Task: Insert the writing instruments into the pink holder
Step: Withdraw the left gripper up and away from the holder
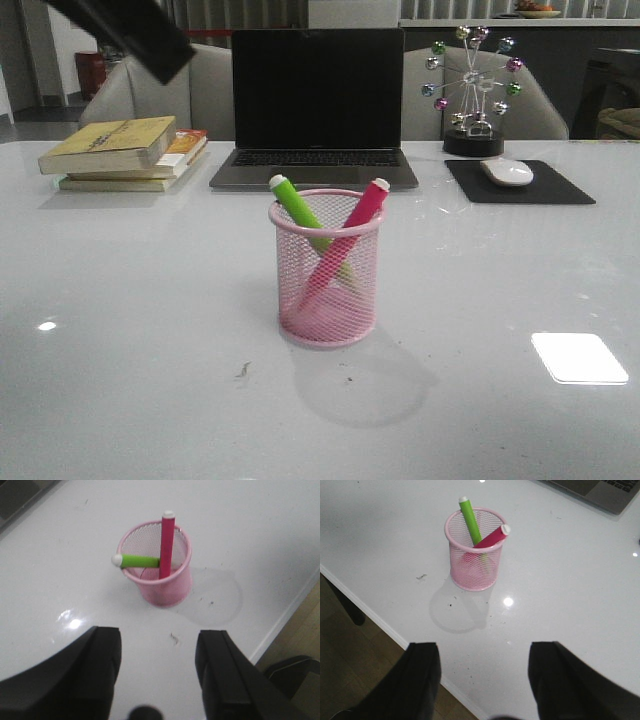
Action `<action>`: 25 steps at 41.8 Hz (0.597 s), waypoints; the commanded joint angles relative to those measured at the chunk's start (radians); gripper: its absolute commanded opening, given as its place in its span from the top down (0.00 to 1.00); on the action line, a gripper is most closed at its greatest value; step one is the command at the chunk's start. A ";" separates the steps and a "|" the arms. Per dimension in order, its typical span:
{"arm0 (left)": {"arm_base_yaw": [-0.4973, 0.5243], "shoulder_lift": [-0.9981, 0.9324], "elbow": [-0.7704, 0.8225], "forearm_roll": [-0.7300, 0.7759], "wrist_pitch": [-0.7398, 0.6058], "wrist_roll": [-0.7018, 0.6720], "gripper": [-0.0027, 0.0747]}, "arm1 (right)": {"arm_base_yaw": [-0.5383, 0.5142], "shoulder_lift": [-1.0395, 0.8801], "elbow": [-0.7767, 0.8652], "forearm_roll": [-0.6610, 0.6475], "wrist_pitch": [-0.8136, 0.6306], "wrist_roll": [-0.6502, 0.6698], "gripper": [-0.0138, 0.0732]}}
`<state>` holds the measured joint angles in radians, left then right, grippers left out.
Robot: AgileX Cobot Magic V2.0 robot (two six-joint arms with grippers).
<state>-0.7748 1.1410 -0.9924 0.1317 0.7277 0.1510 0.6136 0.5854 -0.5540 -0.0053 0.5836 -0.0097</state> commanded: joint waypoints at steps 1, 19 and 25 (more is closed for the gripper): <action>0.000 -0.090 0.020 0.039 -0.022 -0.030 0.44 | -0.001 -0.001 -0.028 -0.013 -0.071 -0.009 0.27; 0.002 -0.414 0.287 0.060 -0.003 -0.184 0.44 | -0.001 -0.001 -0.028 -0.012 -0.071 -0.009 0.27; 0.002 -0.448 0.287 0.065 0.012 -0.319 0.44 | -0.001 -0.001 -0.028 -0.013 -0.067 -0.009 0.27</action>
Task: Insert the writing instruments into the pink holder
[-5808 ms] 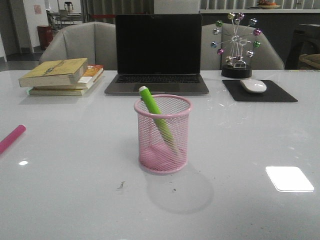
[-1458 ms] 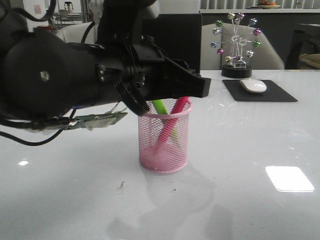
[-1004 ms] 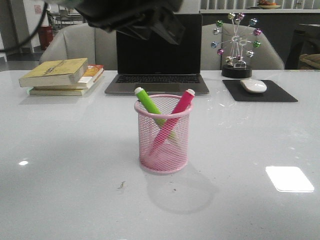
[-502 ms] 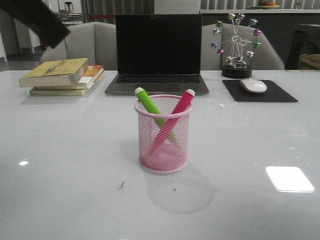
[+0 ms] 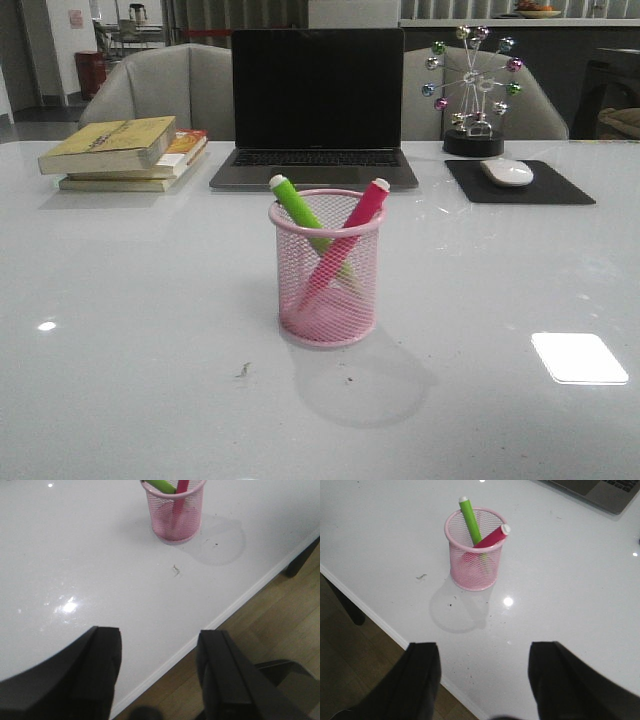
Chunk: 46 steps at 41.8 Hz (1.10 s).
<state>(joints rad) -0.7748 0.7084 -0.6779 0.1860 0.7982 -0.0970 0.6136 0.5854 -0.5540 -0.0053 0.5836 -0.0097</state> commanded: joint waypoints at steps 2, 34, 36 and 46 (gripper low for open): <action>0.002 -0.017 -0.027 0.010 -0.058 -0.071 0.44 | -0.001 -0.001 -0.028 -0.013 -0.067 -0.009 0.27; 0.002 -0.017 -0.027 0.018 -0.053 -0.009 0.84 | -0.001 -0.001 -0.028 -0.013 -0.058 -0.009 0.77; 0.002 -0.017 -0.027 0.018 -0.053 -0.009 0.84 | -0.001 -0.001 -0.028 -0.013 -0.058 -0.009 0.77; 0.002 -0.017 -0.027 0.018 -0.053 -0.009 0.84 | -0.001 -0.001 -0.028 -0.013 -0.058 -0.009 0.77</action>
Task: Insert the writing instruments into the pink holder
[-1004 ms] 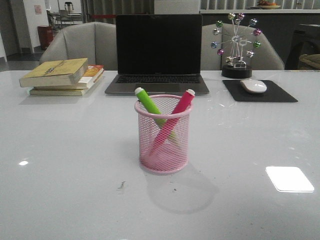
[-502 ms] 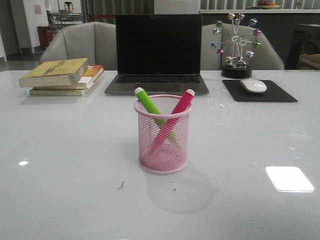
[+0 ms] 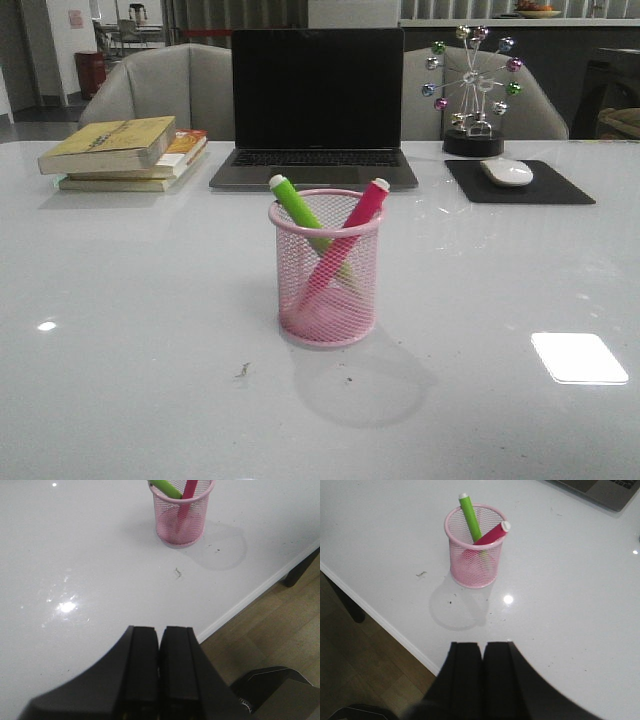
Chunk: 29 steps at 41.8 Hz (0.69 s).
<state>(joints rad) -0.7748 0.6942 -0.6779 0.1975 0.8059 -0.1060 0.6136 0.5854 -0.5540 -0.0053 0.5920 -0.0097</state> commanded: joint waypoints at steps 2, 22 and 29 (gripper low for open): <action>0.002 -0.003 -0.027 0.007 -0.061 0.000 0.84 | -0.001 -0.001 -0.028 -0.013 -0.066 -0.009 0.77; 0.404 -0.266 0.198 -0.046 -0.447 0.000 0.84 | -0.001 -0.001 -0.028 -0.013 -0.067 -0.009 0.77; 0.550 -0.438 0.404 -0.052 -0.701 0.000 0.84 | -0.001 -0.001 -0.028 -0.013 -0.067 -0.009 0.77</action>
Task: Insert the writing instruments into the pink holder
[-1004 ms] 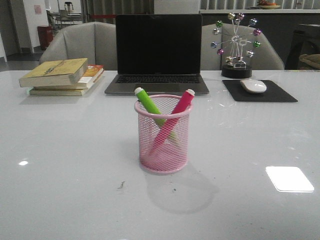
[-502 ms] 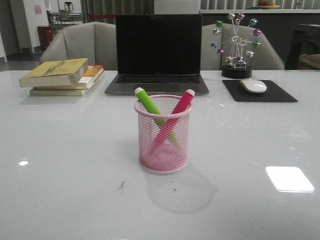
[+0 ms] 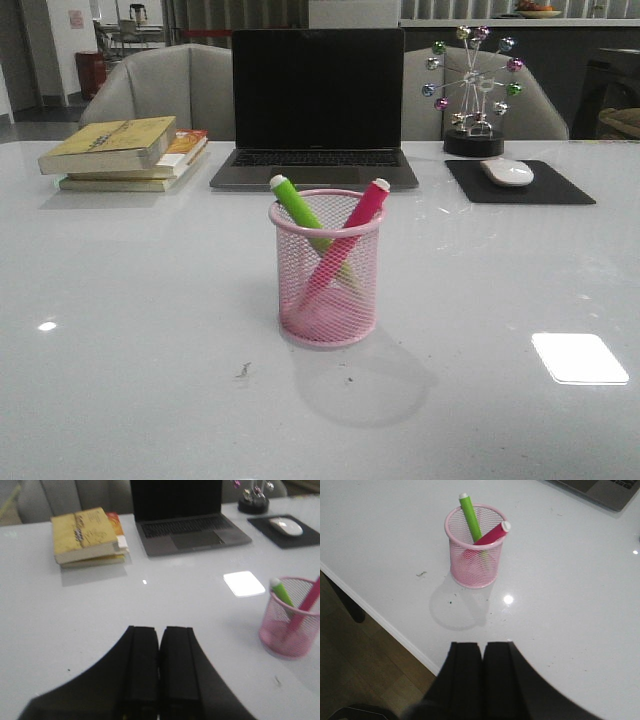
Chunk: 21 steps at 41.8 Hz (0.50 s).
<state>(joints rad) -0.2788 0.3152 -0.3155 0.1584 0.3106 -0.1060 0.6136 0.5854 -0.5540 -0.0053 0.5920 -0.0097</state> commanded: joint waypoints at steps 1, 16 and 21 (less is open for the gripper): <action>0.069 -0.090 0.076 -0.028 -0.238 0.000 0.84 | -0.001 -0.001 -0.028 -0.013 -0.067 -0.009 0.77; 0.170 -0.271 0.304 -0.063 -0.378 0.000 0.84 | -0.001 -0.001 -0.028 -0.013 -0.067 -0.009 0.77; 0.197 -0.309 0.324 -0.079 -0.360 0.000 0.84 | -0.001 -0.001 -0.028 -0.013 -0.067 -0.009 0.77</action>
<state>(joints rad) -0.0940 0.0162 0.0081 0.0983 0.0339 -0.1060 0.6136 0.5854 -0.5540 -0.0053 0.5920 -0.0097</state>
